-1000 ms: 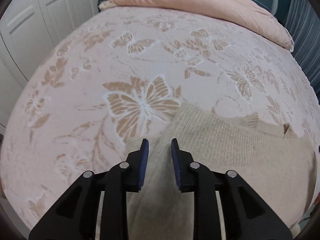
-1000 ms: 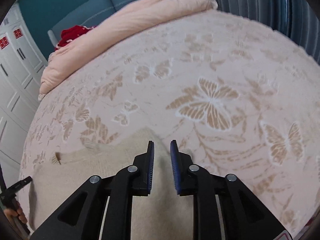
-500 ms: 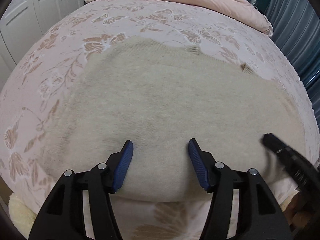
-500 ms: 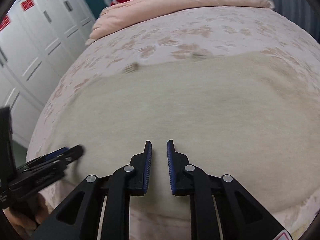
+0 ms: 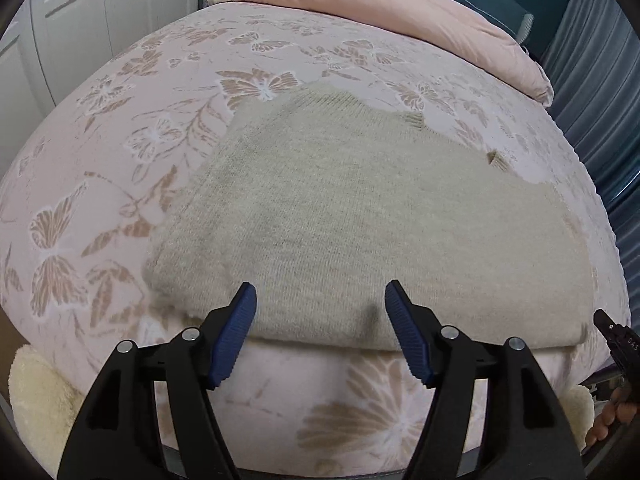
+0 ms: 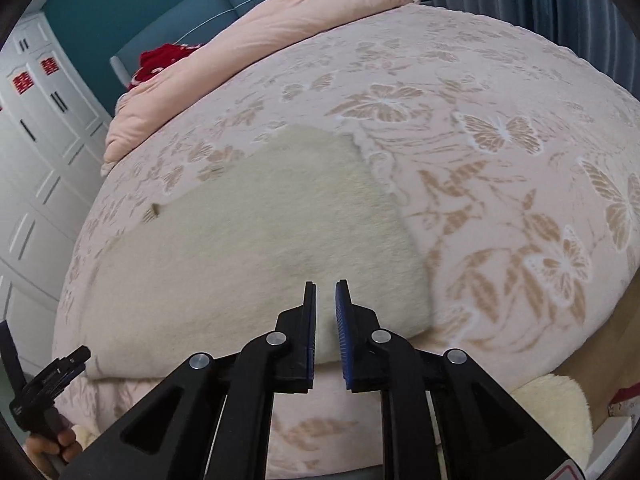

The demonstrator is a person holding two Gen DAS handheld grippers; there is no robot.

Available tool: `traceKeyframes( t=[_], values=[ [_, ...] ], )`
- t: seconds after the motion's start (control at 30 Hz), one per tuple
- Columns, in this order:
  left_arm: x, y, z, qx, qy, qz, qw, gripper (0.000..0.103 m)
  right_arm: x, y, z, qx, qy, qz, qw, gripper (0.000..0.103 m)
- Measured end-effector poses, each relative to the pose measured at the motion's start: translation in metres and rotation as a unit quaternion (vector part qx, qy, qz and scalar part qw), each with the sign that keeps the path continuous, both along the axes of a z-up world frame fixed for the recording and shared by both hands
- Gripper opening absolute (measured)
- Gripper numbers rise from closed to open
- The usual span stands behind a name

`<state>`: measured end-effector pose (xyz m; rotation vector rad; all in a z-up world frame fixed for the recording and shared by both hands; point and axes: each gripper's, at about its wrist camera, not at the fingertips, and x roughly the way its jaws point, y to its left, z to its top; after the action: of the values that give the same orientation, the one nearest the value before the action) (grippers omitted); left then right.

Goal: Fold small clothes
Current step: 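Grasp the folded sweater edge with the left tool and fold it over again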

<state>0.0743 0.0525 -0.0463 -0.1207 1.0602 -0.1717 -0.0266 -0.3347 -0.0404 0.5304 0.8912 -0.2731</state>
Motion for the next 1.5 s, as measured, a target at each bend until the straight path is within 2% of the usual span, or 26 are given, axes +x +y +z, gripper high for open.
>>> traceKeyframes(
  t=[0.07, 0.13, 0.2, 0.27, 0.33, 0.4, 0.5, 0.57, 0.63, 0.67, 0.7, 0.73, 0.8, 0.9, 0.97, 1.0, 1.03, 1.07, 1.1, 1.13, 1.17, 1.2, 1.23, 1.3, 1.43, 1.5],
  values=[
    [-0.003, 0.003, -0.01, 0.028, 0.01, 0.004, 0.9996, 0.066, 0.013, 0.029, -0.002, 0.011, 0.002, 0.042, 0.999, 0.013],
    [-0.002, 0.012, -0.026, 0.034, 0.038, 0.019, 0.9985, 0.066, 0.028, 0.06, -0.004, 0.013, 0.001, 0.079, 0.997, 0.013],
    [-0.002, 0.028, -0.039, 0.002, 0.061, 0.043, 0.9972, 0.069, 0.042, 0.088, -0.006, 0.01, -0.002, 0.111, 0.994, 0.013],
    [-0.004, 0.034, -0.037, -0.012, 0.056, 0.045, 0.9973, 0.069, 0.057, 0.112, -0.014, 0.003, 0.002, 0.144, 0.99, 0.013],
    [-0.004, 0.03, -0.033, 0.003, 0.054, 0.035, 0.9979, 0.069, 0.074, 0.134, -0.038, -0.013, 0.057, 0.184, 0.981, 0.014],
    [-0.006, 0.03, -0.028, 0.005, 0.049, 0.032, 0.9983, 0.067, 0.075, 0.146, -0.036, -0.042, 0.064, 0.184, 0.98, 0.014],
    [-0.01, 0.041, -0.018, -0.025, 0.041, 0.041, 0.998, 0.069, 0.075, 0.144, -0.007, 0.003, 0.016, 0.174, 0.985, 0.013],
    [-0.011, 0.048, -0.014, -0.052, 0.04, 0.053, 0.9964, 0.072, 0.082, 0.152, 0.007, -0.005, 0.0, 0.178, 0.984, 0.013],
    [-0.011, 0.054, -0.013, -0.073, 0.038, 0.068, 0.9943, 0.073, 0.094, 0.164, 0.002, -0.012, 0.008, 0.197, 0.98, 0.013],
    [-0.009, 0.057, -0.012, -0.084, 0.037, 0.073, 0.993, 0.073, 0.101, 0.171, -0.012, -0.016, 0.03, 0.211, 0.977, 0.014],
    [-0.008, 0.061, -0.012, -0.096, 0.038, 0.08, 0.9914, 0.073, 0.107, 0.179, -0.031, -0.021, 0.062, 0.223, 0.973, 0.013],
    [-0.006, 0.064, -0.012, -0.109, 0.038, 0.089, 0.9893, 0.073, 0.108, 0.182, -0.041, -0.033, 0.064, 0.223, 0.972, 0.013],
    [-0.001, 0.075, -0.012, -0.139, 0.038, 0.112, 0.9833, 0.081, 0.107, 0.182, -0.031, -0.032, 0.056, 0.21, 0.976, 0.013],
    [0.009, 0.095, -0.018, -0.171, 0.039, 0.166, 0.9704, 0.087, 0.106, 0.176, -0.005, 0.005, 0.014, 0.194, 0.981, 0.013],
    [0.018, 0.104, -0.033, -0.196, 0.064, 0.199, 0.9581, 0.087, 0.109, 0.18, -0.002, -0.015, 0.016, 0.198, 0.98, 0.013],
    [0.022, 0.106, -0.04, -0.204, 0.076, 0.213, 0.9526, 0.087, 0.112, 0.182, -0.013, -0.021, 0.036, 0.206, 0.978, 0.013],
    [0.024, 0.106, -0.041, -0.205, 0.072, 0.222, 0.9506, 0.087, 0.117, 0.184, -0.03, -0.025, 0.071, 0.214, 0.974, 0.012],
    [0.026, 0.102, -0.039, -0.199, 0.068, 0.222, 0.9522, 0.088, 0.117, 0.183, -0.044, -0.026, 0.074, 0.218, 0.973, 0.011],
    [0.03, 0.097, -0.037, -0.19, 0.069, 0.216, 0.9552, 0.088, 0.113, 0.181, -0.046, -0.03, 0.048, 0.217, 0.975, 0.009],
    [0.034, 0.093, -0.035, -0.187, 0.071, 0.209, 0.9574, 0.081, 0.112, 0.181, -0.047, -0.033, 0.042, 0.219, 0.974, 0.009],
    [0.037, 0.09, -0.033, -0.2, 0.072, 0.195, 0.9576, 0.056, 0.111, 0.18, -0.046, -0.03, 0.041, 0.216, 0.975, 0.009],
    [0.041, 0.085, -0.032, -0.206, 0.084, 0.184, 0.9575, 0.039, 0.111, 0.179, -0.046, -0.023, 0.042, 0.212, 0.976, 0.009],
    [0.043, 0.083, -0.028, -0.208, 0.086, 0.181, 0.9574, 0.03, 0.112, 0.178, -0.046, -0.02, 0.043, 0.211, 0.976, 0.009],
    [0.044, 0.071, -0.007, -0.217, 0.062, 0.155, 0.9618, 0.023, 0.112, 0.176, -0.045, -0.016, 0.04, 0.216, 0.975, 0.009],
    [0.038, 0.013, 0.07, -0.184, -0.024, 0.061, 0.9807, 0.019, 0.097, 0.157, -0.028, 0.038, 0.014, 0.19, 0.981, 0.012],
    [0.032, -0.025, 0.108, -0.174, -0.063, 0.004, 0.9827, 0.018, 0.077, 0.14, -0.018, 0.071, -0.007, 0.17, 0.983, 0.018]
  ],
)
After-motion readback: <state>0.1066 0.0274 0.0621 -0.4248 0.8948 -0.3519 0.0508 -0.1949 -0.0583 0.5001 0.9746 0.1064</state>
